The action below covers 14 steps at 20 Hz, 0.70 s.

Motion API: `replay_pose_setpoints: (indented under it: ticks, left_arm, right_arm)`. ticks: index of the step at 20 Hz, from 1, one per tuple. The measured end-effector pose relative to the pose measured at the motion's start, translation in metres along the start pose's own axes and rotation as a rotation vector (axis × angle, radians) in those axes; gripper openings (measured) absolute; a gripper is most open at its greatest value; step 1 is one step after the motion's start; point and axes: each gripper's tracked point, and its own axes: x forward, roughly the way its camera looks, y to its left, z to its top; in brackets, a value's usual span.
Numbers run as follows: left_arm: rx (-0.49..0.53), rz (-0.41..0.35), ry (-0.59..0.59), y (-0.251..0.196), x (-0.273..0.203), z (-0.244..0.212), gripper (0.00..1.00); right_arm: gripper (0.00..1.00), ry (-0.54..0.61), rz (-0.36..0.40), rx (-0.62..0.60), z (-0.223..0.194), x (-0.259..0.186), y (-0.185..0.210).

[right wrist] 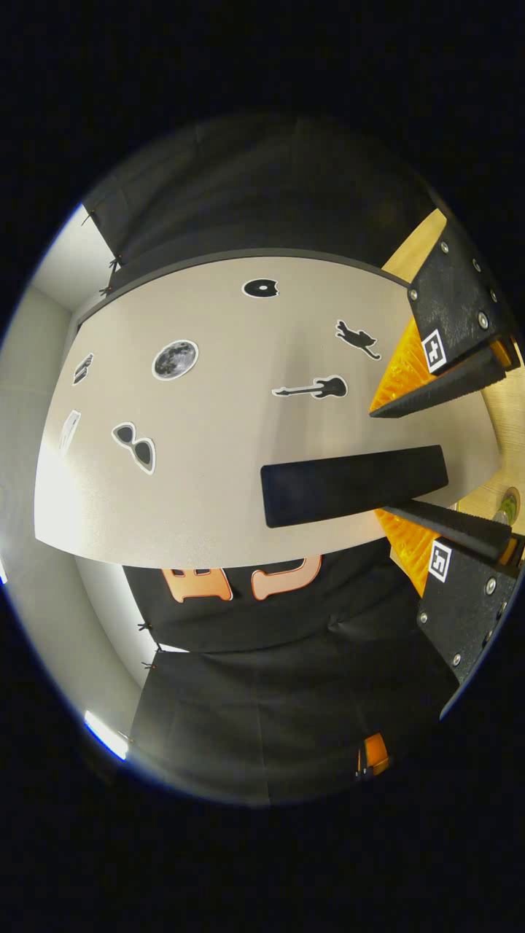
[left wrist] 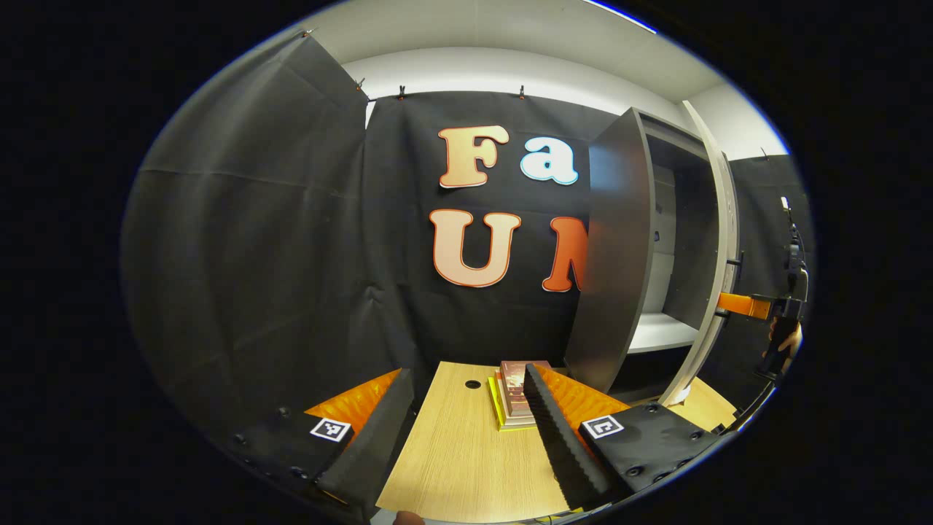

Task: Open the cabinet door with the right hand, grasp the bottle in the cabinet with the left hand and place it on the coaster, then close the cabinet door with the right hand.

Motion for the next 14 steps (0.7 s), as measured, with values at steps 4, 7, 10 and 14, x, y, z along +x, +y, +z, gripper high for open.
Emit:
replay_pose_setpoints:
  ticks: [4, 7, 10, 14]
  left_arm:
    - [0.014, 0.014, 0.001, 0.01, 0.001, 0.003, 0.99]
    - [0.018, 0.024, 0.002, 0.018, 0.004, 0.005, 0.99]
    - [0.011, 0.034, -0.006, 0.025, 0.006, 0.008, 0.99]
    - [0.027, 0.049, -0.01, 0.032, 0.008, 0.011, 0.99]
  right_arm:
    - [0.69, -0.005, -0.009, -0.001, 0.0, 0.025, 0.005]
    - [0.69, -0.02, -0.03, -0.028, 0.001, 0.045, 0.014]
    - [0.69, -0.029, -0.048, -0.037, 0.004, 0.068, 0.016]
    - [0.69, -0.035, -0.056, -0.035, 0.006, 0.091, 0.017]
